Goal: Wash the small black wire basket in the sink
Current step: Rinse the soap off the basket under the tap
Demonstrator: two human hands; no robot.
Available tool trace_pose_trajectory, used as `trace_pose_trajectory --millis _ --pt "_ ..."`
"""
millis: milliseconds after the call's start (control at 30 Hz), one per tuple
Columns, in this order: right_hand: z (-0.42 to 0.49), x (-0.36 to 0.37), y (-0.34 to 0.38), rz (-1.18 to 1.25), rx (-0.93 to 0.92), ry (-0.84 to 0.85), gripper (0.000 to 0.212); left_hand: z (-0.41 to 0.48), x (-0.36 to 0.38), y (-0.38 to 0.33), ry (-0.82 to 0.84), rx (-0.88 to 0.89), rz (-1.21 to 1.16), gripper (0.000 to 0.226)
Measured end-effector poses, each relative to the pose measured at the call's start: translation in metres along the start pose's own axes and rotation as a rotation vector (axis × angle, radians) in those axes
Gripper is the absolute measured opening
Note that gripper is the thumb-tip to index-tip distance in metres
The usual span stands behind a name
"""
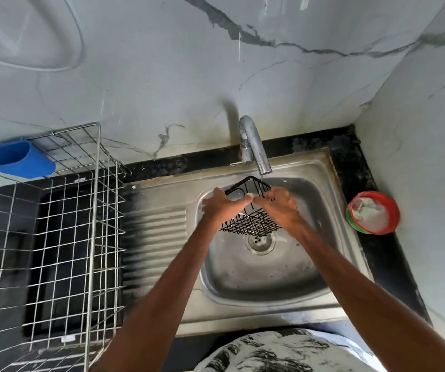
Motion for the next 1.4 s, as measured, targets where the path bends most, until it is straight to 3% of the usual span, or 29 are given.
trace_pose_trajectory --millis 133,267,367,567,667,767,867,1100,1267,1400 --pt "0.000 -0.003 0.001 -0.010 0.012 0.007 0.051 0.007 0.007 -0.003 0.033 -0.076 0.045 0.147" --pt "0.002 -0.003 -0.006 0.016 0.032 0.029 0.050 0.007 0.015 -0.006 0.129 -0.124 -0.180 0.158" --pt "-0.001 -0.005 -0.003 0.036 0.012 0.061 0.041 0.004 0.009 -0.009 0.003 -0.035 -0.168 0.124" --pt "-0.008 -0.016 0.003 -0.047 -0.101 0.026 0.051 -0.002 -0.010 -0.018 -0.125 0.005 -0.040 0.077" --pt "-0.012 -0.008 0.022 -0.018 -0.224 0.110 0.051 -0.003 -0.017 -0.031 -0.125 0.033 0.008 0.087" --pt "0.002 0.007 0.028 -0.037 -0.214 0.191 0.075 0.000 -0.020 -0.039 -0.118 0.026 0.065 0.115" --pt "0.003 0.010 0.037 -0.003 -0.211 0.167 0.085 0.009 -0.026 -0.037 -0.134 0.002 0.069 0.124" --pt "-0.023 0.030 0.002 -0.156 -0.495 0.108 0.058 0.003 -0.030 -0.041 -0.145 -0.021 0.123 0.119" --pt "0.000 0.023 -0.022 0.022 -0.392 0.091 0.063 0.000 -0.032 -0.037 -0.141 0.003 0.154 0.121" --pt "0.008 0.028 -0.025 -0.036 -0.253 0.166 0.060 -0.006 -0.036 -0.037 -0.178 0.028 0.172 0.107"
Point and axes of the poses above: each hand's wrist, its own z-axis towards the middle knuckle, its own x-axis out of the palm, y = z × x, the point moved 5 cm from there along z, towards the middle knuckle
